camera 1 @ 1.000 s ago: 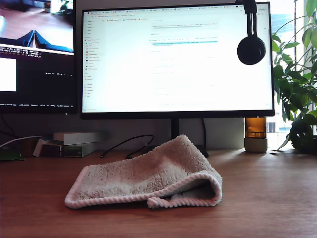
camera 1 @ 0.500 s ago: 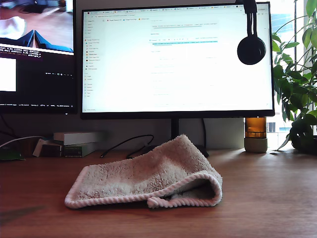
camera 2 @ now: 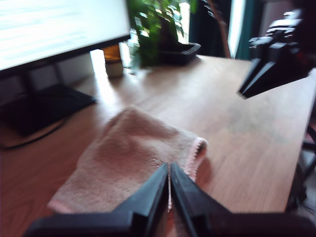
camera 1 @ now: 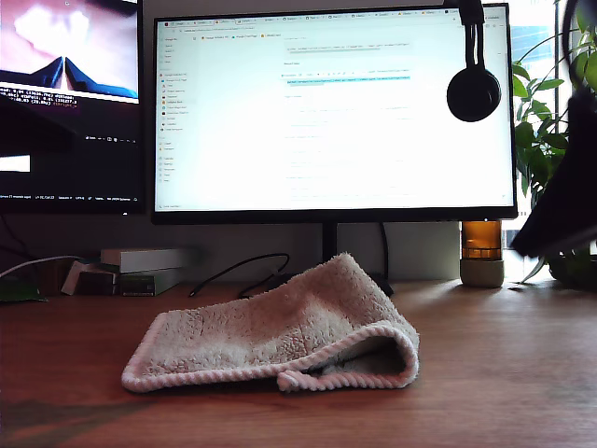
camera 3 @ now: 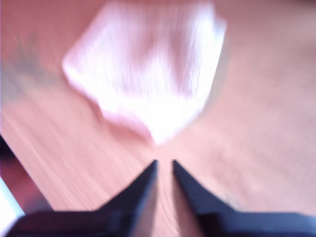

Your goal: Fold the tea towel to a neat square and place it to the right

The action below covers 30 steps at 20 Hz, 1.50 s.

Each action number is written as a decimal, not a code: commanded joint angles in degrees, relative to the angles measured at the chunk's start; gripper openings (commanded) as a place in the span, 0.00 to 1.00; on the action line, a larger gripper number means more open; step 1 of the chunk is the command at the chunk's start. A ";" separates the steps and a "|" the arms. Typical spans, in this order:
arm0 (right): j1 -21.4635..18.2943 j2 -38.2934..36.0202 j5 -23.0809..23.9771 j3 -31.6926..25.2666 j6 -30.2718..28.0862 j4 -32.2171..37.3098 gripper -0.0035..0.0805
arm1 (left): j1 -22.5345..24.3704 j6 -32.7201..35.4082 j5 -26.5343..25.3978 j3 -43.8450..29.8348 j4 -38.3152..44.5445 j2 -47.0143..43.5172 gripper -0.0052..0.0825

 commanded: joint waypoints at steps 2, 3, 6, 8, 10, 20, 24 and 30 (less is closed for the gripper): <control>0.87 2.99 0.59 0.66 -0.35 3.48 0.21 | -1.05 4.94 -0.07 0.02 6.45 7.76 0.03; 0.98 3.76 0.61 0.66 -0.35 4.59 0.21 | -1.22 6.97 -0.09 0.02 7.98 10.58 0.03; 0.98 4.55 0.59 0.66 -0.35 6.86 0.21 | -1.95 12.26 -0.09 0.07 12.11 18.47 0.10; 1.20 4.79 0.57 0.66 -0.37 9.16 0.26 | -2.97 17.46 -0.37 0.48 14.84 23.37 0.23; 2.38 5.79 0.68 0.66 -0.37 11.54 0.34 | -4.15 23.30 -1.31 2.01 16.79 27.63 0.40; 3.56 9.35 4.00 0.66 -0.37 13.68 0.34 | -9.03 35.65 -15.78 13.62 1.70 45.55 0.44; 3.56 9.35 4.90 0.66 -0.35 14.43 0.34 | -12.74 39.71 -23.12 17.90 -4.26 49.31 0.43; 3.54 9.35 5.33 0.66 -0.35 14.45 0.34 | -15.67 42.91 -26.23 18.99 -5.68 54.86 0.43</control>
